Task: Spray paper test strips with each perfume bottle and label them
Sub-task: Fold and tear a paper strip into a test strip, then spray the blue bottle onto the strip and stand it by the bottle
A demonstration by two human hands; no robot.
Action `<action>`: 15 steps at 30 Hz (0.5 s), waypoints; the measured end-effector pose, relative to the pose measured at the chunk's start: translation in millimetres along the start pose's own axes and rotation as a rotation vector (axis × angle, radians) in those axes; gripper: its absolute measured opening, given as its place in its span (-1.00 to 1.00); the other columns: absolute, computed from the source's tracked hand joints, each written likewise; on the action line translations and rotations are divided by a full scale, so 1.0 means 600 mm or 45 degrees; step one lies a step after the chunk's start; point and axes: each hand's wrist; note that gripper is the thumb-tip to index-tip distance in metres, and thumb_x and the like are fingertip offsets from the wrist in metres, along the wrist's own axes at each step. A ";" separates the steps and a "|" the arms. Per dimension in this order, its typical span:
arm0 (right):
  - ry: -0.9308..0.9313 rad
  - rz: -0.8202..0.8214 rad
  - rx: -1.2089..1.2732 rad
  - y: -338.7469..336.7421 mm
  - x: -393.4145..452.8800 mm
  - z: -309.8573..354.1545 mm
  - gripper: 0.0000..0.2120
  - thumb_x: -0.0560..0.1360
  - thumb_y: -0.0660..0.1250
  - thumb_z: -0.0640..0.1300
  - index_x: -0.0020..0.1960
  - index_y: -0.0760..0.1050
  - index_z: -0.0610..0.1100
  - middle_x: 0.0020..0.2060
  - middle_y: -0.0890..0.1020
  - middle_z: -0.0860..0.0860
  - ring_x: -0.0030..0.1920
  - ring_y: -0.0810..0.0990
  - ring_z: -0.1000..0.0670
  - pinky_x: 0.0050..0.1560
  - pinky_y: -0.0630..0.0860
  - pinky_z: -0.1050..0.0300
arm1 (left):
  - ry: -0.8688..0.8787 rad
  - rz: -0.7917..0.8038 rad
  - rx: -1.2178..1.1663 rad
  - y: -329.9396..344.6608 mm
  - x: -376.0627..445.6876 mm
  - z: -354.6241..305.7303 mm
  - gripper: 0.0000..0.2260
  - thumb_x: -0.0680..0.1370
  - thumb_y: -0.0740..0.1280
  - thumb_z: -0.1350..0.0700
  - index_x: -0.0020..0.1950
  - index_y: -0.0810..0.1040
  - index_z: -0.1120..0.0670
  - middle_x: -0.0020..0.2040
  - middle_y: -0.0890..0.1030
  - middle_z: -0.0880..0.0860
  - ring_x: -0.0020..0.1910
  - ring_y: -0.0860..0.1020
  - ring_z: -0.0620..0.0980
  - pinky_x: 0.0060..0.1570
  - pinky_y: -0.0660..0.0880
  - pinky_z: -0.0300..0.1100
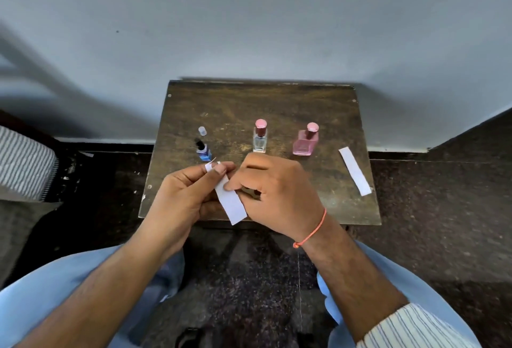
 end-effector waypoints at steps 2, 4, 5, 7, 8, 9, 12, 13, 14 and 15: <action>0.012 0.007 0.006 0.017 0.006 0.004 -0.92 0.52 0.51 -0.17 -0.08 0.77 -0.03 -0.17 0.69 0.03 -0.24 0.68 -0.08 -0.29 0.57 -0.04 | 0.007 -0.001 0.011 -0.021 0.009 0.001 -0.72 0.61 0.40 0.00 0.21 0.76 0.09 0.12 0.77 0.22 0.04 0.76 0.19 -0.04 0.75 0.08; 0.019 0.021 0.033 0.032 0.009 0.006 -0.92 0.53 0.53 -0.17 -0.05 0.78 -0.01 -0.15 0.72 0.04 -0.21 0.72 -0.08 -0.26 0.59 -0.04 | 0.024 0.000 0.009 -0.036 0.016 0.002 -0.74 0.67 0.35 0.02 0.25 0.73 0.09 0.13 0.78 0.19 0.07 0.76 0.18 0.00 0.74 0.07; 0.019 0.032 0.044 0.040 0.009 0.008 -0.93 0.53 0.53 -0.16 -0.04 0.78 -0.01 -0.14 0.73 0.05 -0.20 0.73 -0.08 -0.26 0.60 -0.04 | 0.028 -0.005 0.000 -0.045 0.017 0.003 -0.75 0.70 0.32 0.04 0.26 0.72 0.10 0.13 0.78 0.18 0.07 0.76 0.16 0.01 0.74 0.05; 0.016 0.048 0.045 0.055 0.011 0.017 -0.93 0.54 0.55 -0.15 -0.03 0.79 0.00 -0.15 0.73 0.05 -0.21 0.72 -0.06 -0.26 0.60 -0.03 | 0.027 -0.007 -0.011 -0.060 0.018 0.006 -0.75 0.73 0.28 0.07 0.28 0.70 0.11 0.14 0.78 0.18 0.07 0.76 0.14 0.05 0.73 0.05; 0.017 0.050 0.036 0.061 0.012 0.020 -0.93 0.53 0.56 -0.14 -0.03 0.79 0.00 -0.15 0.72 0.06 -0.22 0.71 -0.05 -0.26 0.59 -0.03 | 0.025 0.001 -0.010 -0.066 0.018 0.006 -0.74 0.74 0.27 0.07 0.29 0.70 0.12 0.14 0.78 0.18 0.08 0.76 0.15 0.08 0.72 0.07; 0.015 0.053 0.031 0.068 0.014 0.025 -0.94 0.53 0.56 -0.14 -0.03 0.79 0.00 -0.15 0.72 0.06 -0.22 0.71 -0.05 -0.26 0.59 -0.03 | 0.021 0.006 -0.008 -0.074 0.018 0.006 -0.73 0.74 0.27 0.06 0.29 0.69 0.12 0.15 0.78 0.17 0.10 0.75 0.16 0.10 0.70 0.09; 0.009 0.044 0.030 0.084 0.024 0.034 -0.93 0.56 0.52 -0.11 -0.01 0.79 0.01 -0.13 0.73 0.06 -0.21 0.70 -0.04 -0.26 0.60 -0.03 | 0.018 0.006 -0.012 -0.098 0.018 -0.001 -0.72 0.74 0.26 0.05 0.29 0.70 0.12 0.15 0.78 0.16 0.11 0.76 0.14 0.02 0.72 -0.02; 0.015 0.034 0.038 0.086 0.027 0.034 -0.91 0.57 0.52 -0.12 0.01 0.79 0.01 -0.12 0.73 0.06 -0.20 0.71 -0.04 -0.26 0.60 -0.03 | 0.019 0.003 -0.012 -0.106 0.019 -0.003 -0.73 0.74 0.26 0.05 0.27 0.71 0.12 0.14 0.78 0.16 0.09 0.77 0.12 -0.02 0.72 -0.08; 0.031 0.025 0.059 0.087 0.031 0.034 -0.90 0.56 0.52 -0.15 0.02 0.79 0.01 -0.10 0.74 0.06 -0.18 0.71 -0.02 -0.26 0.60 -0.02 | 0.019 0.000 -0.003 -0.115 0.019 -0.003 -0.73 0.74 0.27 0.06 0.25 0.72 0.12 0.12 0.79 0.16 0.07 0.77 0.09 -0.03 0.72 -0.11; 0.055 0.011 0.088 0.089 0.033 0.033 -0.89 0.55 0.54 -0.17 0.03 0.79 0.00 -0.08 0.74 0.06 -0.17 0.71 0.00 -0.26 0.61 -0.01 | 0.012 0.003 0.010 -0.124 0.020 -0.004 -0.74 0.73 0.29 0.06 0.23 0.73 0.12 0.10 0.79 0.17 0.03 0.78 0.07 -0.02 0.73 -0.12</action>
Point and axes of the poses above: each hand's wrist, its own x-axis towards the middle knuckle, its own y-axis out of the palm, z = x × y
